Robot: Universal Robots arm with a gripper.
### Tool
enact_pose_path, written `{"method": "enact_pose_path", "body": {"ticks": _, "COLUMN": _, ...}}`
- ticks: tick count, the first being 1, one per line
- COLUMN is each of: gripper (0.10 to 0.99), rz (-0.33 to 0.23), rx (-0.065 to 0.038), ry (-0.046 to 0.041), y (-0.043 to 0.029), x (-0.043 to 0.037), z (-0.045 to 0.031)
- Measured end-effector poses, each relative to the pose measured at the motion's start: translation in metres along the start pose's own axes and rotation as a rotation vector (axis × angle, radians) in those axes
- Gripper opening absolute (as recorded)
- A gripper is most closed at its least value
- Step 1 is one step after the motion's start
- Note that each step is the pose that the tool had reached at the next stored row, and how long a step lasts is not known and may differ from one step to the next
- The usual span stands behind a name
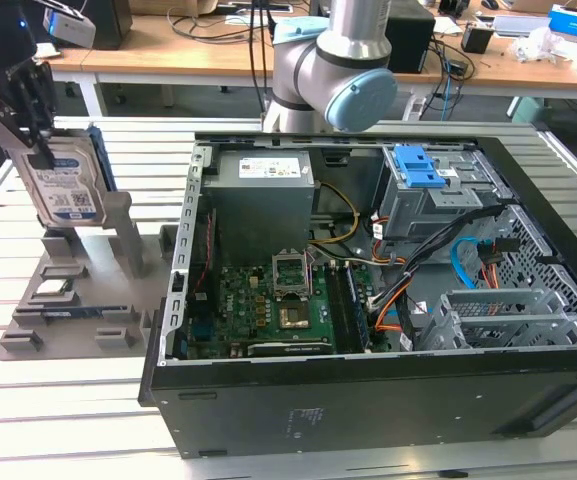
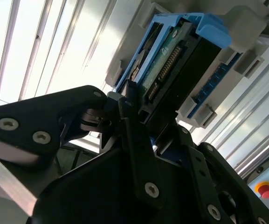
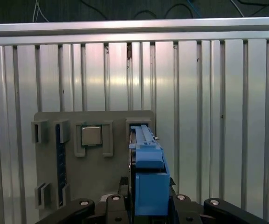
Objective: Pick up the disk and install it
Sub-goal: 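Pick up the disk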
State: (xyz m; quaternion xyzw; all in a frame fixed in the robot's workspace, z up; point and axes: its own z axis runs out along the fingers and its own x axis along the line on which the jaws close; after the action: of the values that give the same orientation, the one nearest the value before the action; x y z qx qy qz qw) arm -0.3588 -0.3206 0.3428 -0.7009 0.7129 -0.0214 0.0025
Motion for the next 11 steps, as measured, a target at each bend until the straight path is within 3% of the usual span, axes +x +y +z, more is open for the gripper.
{"method": "enact_pose_path", "body": {"ticks": 11, "gripper": 0.365, "rz": 0.0, "rx": 0.0, "ry": 0.0, "y": -0.0011, "x": 0.0004, "z": -0.0235}}
